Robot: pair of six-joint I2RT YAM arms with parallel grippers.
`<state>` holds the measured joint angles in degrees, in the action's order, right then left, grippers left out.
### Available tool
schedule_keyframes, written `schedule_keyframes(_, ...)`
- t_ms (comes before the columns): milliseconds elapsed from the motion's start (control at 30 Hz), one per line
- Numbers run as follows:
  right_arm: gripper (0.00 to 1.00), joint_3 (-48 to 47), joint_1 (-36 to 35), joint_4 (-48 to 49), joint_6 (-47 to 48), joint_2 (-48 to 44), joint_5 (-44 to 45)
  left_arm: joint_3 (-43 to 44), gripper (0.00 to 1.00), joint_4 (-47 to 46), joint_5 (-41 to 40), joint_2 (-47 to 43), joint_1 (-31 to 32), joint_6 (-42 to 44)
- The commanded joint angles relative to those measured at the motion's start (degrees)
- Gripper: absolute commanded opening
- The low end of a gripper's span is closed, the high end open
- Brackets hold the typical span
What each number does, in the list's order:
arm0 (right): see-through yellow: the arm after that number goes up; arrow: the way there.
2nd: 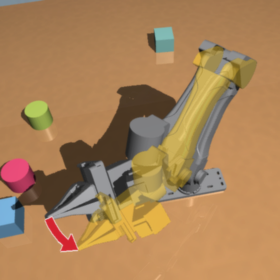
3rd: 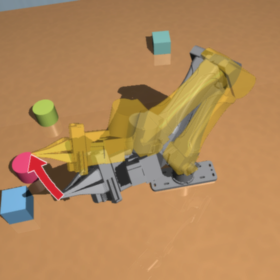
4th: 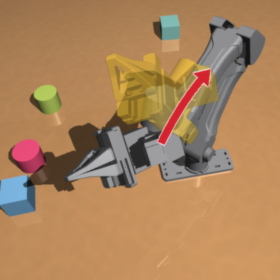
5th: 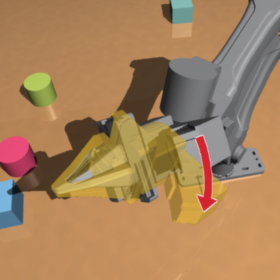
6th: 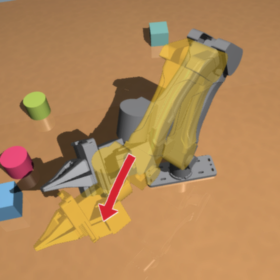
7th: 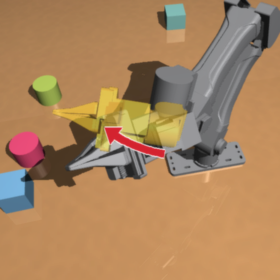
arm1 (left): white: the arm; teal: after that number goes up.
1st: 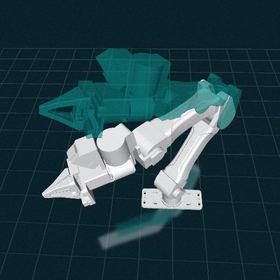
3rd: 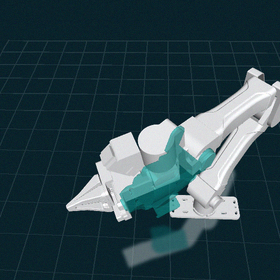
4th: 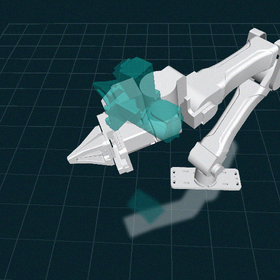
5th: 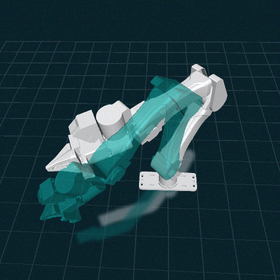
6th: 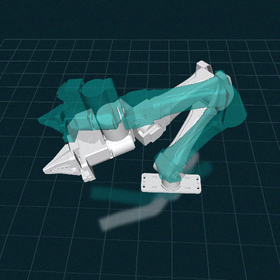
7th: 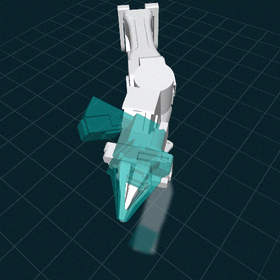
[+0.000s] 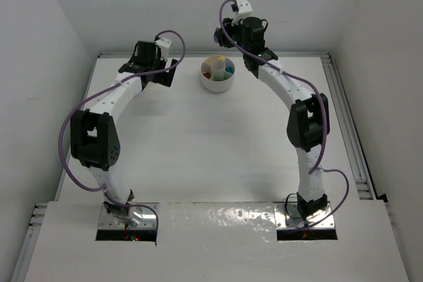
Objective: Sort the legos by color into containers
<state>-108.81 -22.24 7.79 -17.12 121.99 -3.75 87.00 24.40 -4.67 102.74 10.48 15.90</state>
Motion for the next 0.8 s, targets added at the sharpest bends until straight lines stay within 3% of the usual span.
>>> schedule_keyframes(0,0.0,-5.5,-0.3,2.8,3.7,6.1,3.1,-1.6,1.0,-2.5,-2.4,-4.6,0.5,-1.5)
schedule_keyframes(133,0.0,-8.3,-0.3,1.9,3.0,9.1,3.2,-3.1,1.0,-2.0,-3.4,-5.7,0.1,-1.9)
schedule_keyframes(400,0.0,-3.7,-0.4,3.8,-1.5,9.8,3.3,-5.0,1.0,-2.1,-3.3,-6.5,-1.3,-2.5)
schedule_keyframes(767,0.0,1.7,-0.4,3.1,-0.5,8.3,4.3,-5.8,1.0,-3.4,-2.9,-6.1,-3.8,-3.6)
